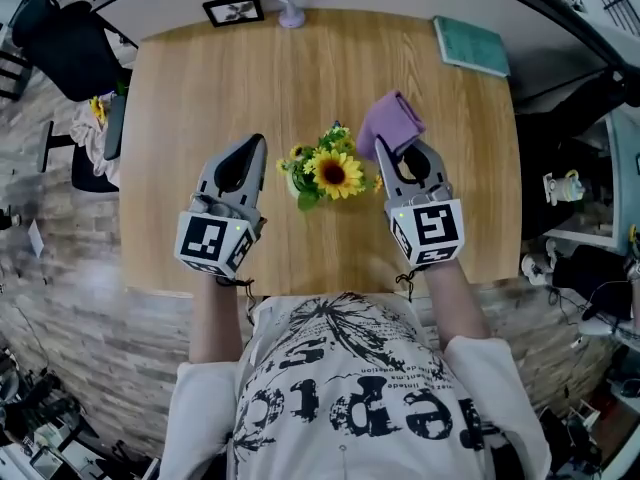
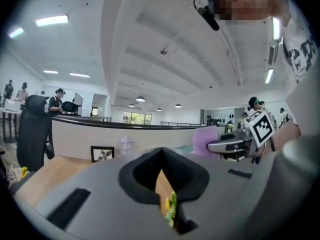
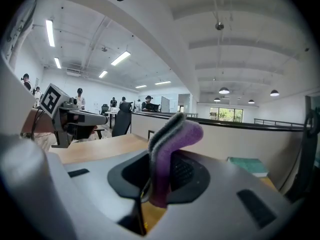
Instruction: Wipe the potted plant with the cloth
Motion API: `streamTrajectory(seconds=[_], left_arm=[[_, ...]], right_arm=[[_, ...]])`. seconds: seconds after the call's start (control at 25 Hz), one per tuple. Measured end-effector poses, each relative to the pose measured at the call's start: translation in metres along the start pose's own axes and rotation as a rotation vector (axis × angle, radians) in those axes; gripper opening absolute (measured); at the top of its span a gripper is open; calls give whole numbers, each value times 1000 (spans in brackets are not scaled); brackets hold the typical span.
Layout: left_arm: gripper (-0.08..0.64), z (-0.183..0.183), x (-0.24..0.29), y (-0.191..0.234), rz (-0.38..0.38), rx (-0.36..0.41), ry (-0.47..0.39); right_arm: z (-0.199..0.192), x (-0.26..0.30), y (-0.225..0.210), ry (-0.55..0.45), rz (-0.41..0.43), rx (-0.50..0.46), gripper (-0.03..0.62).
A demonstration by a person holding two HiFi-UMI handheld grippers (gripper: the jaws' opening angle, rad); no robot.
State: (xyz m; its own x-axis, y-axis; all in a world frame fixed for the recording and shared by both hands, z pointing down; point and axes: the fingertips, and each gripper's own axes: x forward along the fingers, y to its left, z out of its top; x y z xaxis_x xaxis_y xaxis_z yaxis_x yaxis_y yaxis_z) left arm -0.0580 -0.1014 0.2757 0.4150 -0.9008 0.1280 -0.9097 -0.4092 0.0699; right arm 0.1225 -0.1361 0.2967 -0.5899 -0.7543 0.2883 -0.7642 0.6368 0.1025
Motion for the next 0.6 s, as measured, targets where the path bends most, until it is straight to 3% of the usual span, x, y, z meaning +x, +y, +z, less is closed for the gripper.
streamTrajectory(seconds=[0.6], left_arm=[[3, 26, -17, -34, -39, 95, -2]], right_arm=[[28, -30, 11, -58, 8, -18, 66]])
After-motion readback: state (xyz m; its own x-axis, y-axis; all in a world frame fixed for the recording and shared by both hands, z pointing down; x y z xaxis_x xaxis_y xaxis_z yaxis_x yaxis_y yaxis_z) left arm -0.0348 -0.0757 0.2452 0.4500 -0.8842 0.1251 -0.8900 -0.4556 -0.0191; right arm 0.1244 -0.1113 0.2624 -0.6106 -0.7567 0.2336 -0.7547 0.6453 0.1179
